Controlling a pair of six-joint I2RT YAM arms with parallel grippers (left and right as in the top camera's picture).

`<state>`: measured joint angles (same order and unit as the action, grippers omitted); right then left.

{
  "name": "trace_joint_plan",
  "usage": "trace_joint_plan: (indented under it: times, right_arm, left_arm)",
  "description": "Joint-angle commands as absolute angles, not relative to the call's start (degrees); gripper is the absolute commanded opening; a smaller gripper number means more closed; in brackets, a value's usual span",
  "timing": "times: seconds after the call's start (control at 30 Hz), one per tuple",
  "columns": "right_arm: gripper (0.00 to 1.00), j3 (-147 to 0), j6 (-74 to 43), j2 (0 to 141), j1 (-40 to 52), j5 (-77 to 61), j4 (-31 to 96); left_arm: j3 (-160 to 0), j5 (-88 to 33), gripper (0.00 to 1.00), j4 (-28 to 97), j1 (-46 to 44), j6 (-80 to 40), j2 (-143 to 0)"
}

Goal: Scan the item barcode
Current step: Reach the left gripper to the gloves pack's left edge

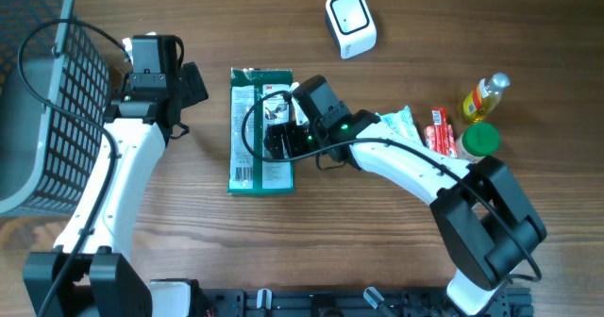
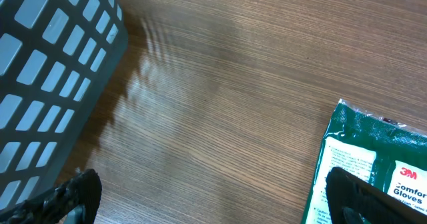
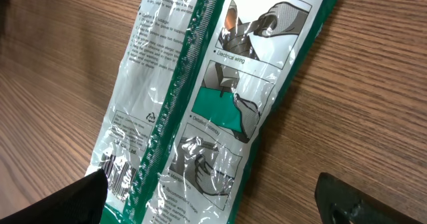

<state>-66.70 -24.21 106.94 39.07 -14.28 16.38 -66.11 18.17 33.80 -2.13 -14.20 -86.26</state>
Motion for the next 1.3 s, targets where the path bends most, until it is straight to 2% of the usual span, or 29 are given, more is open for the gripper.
trace_joint_plan:
  times: [0.0,0.5,0.7,0.9,0.93,0.97,1.0,1.03,1.07,1.2,1.27]
  right_arm:
    - [1.0,-67.5,-24.4,107.4,39.2,-13.3,16.1]
    - [0.99,-67.5,-24.7,107.4,39.2,-13.4,15.6]
    - [1.0,-67.5,-31.7,107.4,39.2,-15.9,14.3]
    - [0.98,-67.5,-30.4,107.4,38.4,-19.4,16.4]
    - [0.93,-67.5,-30.4,107.4,38.0,-19.4,17.0]
    - [0.88,-67.5,-30.4,107.4,37.3,-19.4,17.7]
    - [0.85,-67.5,-30.3,107.4,36.8,-19.4,18.2]
    - [0.83,-67.5,-30.3,107.4,36.2,-19.5,18.6]
    - [0.78,-67.5,-29.8,107.4,35.2,-20.0,19.0]
    - [0.73,-67.5,-25.0,107.4,32.8,-25.6,19.2]
    - [0.67,-67.5,-22.7,107.4,31.8,-27.7,19.5]
  left_arm:
    - [-66.7,18.7,1.0,33.6,-1.8,-13.7,-86.2]
    - [-66.7,18.3,1.0,30.0,-1.8,-13.8,-86.2]
    - [-66.7,-3.4,1.0,32.6,-1.8,-13.9,-86.2]
    - [-66.7,-6.9,0.98,36.2,-1.9,-13.8,-86.3]
    - [-66.7,-6.8,0.75,37.2,-1.8,-13.8,-86.4]
    - [-66.6,-6.8,0.44,38.1,-1.8,-13.8,-86.7]
    - [-66.6,-6.8,0.21,38.8,-1.8,-13.8,-87.2]
    - [-66.3,-6.8,0.04,38.9,-1.9,-13.9,-87.6]
    - [-65.6,-6.8,0.04,38.8,-2.0,-13.9,-88.1]
    - [-63.0,-6.9,0.04,37.7,-2.0,-13.9,-90.8]
    - [-62.3,-7.1,0.04,37.7,-2.0,-13.9,-92.6]
